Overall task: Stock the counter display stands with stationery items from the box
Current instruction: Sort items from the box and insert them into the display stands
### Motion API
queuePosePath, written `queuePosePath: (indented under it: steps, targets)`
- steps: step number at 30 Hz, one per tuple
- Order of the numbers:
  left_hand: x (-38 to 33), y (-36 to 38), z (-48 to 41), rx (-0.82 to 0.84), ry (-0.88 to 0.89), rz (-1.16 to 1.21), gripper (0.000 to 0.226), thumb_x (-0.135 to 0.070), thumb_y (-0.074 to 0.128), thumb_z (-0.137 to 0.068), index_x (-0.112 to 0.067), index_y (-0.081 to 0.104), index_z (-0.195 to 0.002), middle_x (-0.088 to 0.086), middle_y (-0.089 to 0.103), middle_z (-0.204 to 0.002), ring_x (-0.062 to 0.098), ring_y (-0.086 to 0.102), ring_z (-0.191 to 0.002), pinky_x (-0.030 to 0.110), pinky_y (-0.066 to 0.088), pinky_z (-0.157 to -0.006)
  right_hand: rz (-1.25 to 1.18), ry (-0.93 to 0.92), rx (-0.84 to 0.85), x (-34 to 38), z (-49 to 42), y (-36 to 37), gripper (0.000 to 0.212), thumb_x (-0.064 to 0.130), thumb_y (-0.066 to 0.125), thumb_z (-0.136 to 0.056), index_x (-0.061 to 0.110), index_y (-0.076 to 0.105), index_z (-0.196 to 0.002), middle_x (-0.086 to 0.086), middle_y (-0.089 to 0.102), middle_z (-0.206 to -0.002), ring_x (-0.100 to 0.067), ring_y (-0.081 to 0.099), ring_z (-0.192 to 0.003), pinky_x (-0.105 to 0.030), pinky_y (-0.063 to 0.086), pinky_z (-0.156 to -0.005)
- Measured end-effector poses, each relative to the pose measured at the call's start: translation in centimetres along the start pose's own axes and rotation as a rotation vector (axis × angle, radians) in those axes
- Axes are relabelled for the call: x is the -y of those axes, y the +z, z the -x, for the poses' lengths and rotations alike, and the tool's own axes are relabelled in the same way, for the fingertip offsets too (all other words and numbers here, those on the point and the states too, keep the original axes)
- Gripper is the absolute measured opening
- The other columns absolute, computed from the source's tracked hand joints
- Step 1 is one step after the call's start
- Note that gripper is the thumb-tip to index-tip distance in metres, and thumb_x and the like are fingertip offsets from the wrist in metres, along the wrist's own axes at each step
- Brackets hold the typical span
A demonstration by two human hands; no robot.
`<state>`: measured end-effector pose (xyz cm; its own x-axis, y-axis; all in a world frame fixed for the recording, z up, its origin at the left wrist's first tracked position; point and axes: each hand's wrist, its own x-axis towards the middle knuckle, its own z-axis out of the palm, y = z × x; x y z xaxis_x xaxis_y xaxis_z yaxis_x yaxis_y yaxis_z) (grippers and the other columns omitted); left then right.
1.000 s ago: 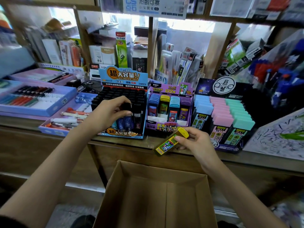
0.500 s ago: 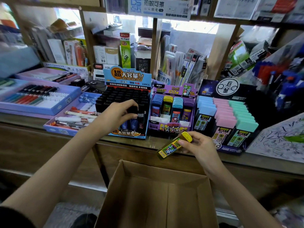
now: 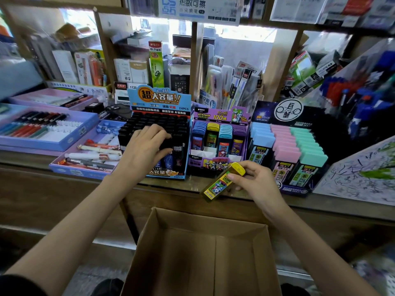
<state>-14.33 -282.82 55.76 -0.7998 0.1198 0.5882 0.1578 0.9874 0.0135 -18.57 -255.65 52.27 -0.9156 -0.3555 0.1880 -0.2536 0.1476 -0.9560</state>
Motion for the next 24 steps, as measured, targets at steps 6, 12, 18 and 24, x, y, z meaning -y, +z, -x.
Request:
queuePosePath:
  steps: [6,12,18,24]
  targets:
    - [-0.8,-0.1,0.1,-0.012,-0.058,-0.026,0.046,-0.017,0.074,-0.080,0.002,0.058,-0.119,0.021,0.056,-0.117,0.039,0.056,-0.104,0.047,0.044,-0.083,0.059,-0.091,-0.002,3.2,-2.8,-0.7,0.018,0.008,0.071,-0.080,0.025,0.066,-0.082,0.006,0.071,-0.085,-0.005,0.068,-0.080,-0.016,0.054,-0.065]
    - [-3.5,0.8,-0.1,0.085,0.218,0.089,0.026,-0.017,0.068,-0.083,-0.006,0.063,-0.106,0.010,0.061,-0.107,0.028,0.062,-0.090,0.038,0.050,-0.071,0.171,-0.245,-0.085,7.4,-8.9,-0.5,0.021,0.007,0.074,-0.077,0.026,0.064,-0.079,0.007,0.068,-0.082,-0.007,0.065,-0.080,-0.016,0.051,-0.077]
    - [-5.9,6.1,0.7,0.348,0.112,0.292,0.051,-0.032,0.051,-0.094,-0.016,0.038,-0.141,-0.002,0.037,-0.145,0.014,0.040,-0.130,0.026,0.034,-0.106,0.421,-0.248,-0.055,6.3,-12.3,0.6,0.011,0.012,0.073,-0.079,0.015,0.068,-0.089,0.001,0.068,-0.086,-0.017,0.063,-0.085,-0.035,0.050,-0.083]
    - [-7.1,8.3,0.6,0.248,-0.011,0.195,0.059,-0.024,0.054,-0.092,-0.011,0.030,-0.144,0.006,0.032,-0.147,0.021,0.027,-0.139,0.027,0.022,-0.113,0.611,-0.290,0.009,5.0,-13.3,0.8,0.011,0.016,0.071,-0.081,0.015,0.067,-0.091,0.002,0.063,-0.080,-0.014,0.056,-0.079,-0.031,0.043,-0.075]
